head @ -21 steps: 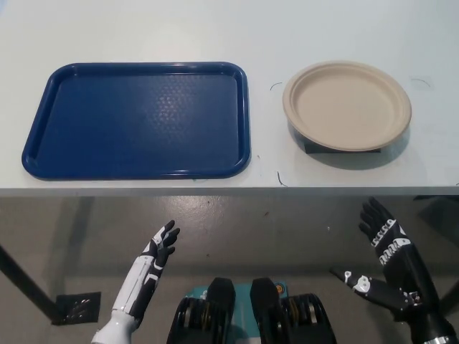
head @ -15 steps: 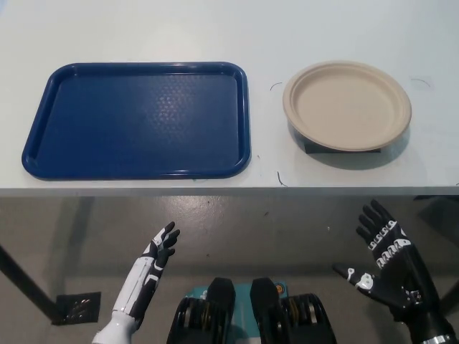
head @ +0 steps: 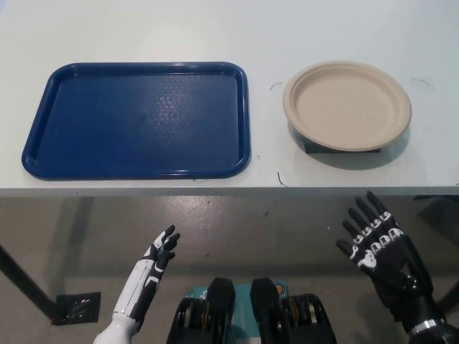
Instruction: Use the right hand to pick up a plate from a leveled surface and place it into a tray on the left side
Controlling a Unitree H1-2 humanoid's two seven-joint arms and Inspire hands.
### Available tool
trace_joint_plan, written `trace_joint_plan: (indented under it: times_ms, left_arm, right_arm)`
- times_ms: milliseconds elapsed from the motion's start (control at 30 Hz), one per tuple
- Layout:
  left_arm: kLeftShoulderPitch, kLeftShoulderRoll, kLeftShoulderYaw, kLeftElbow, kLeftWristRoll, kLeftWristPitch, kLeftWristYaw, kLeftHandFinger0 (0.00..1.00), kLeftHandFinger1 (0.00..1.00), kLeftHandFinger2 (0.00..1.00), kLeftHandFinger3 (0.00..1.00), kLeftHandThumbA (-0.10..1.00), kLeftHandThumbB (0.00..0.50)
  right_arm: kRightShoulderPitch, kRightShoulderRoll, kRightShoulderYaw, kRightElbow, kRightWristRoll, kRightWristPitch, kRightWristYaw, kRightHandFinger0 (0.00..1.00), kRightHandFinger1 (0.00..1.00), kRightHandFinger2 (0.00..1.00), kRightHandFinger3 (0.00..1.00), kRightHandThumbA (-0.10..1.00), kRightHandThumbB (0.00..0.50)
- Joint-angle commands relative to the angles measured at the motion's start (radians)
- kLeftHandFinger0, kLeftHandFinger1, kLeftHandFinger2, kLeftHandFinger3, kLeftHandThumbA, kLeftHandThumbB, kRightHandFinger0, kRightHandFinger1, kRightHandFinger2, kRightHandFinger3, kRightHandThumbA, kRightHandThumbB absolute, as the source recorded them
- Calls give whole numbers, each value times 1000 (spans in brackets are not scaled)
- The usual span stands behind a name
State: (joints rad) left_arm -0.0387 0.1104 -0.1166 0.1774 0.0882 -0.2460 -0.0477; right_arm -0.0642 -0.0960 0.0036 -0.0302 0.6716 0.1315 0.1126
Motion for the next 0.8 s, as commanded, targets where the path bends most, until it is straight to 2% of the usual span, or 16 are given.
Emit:
trace_joint_plan:
  times_ms: [0,767]
  left_arm:
    - [-23,9,-11,-33,19,-86,-14,1000,1000,1000,1000,1000,143]
    - [-30,11,-6,-32,20,-84,-12,1000,1000,1000,1000,1000,159]
  right_arm:
    - [-139,64,-144,-76,643,308,-102,1000,1000,1000,1000,1000,393]
    - [-218,64,-198,56,669,339,-105,1000,1000,1000,1000,1000,374]
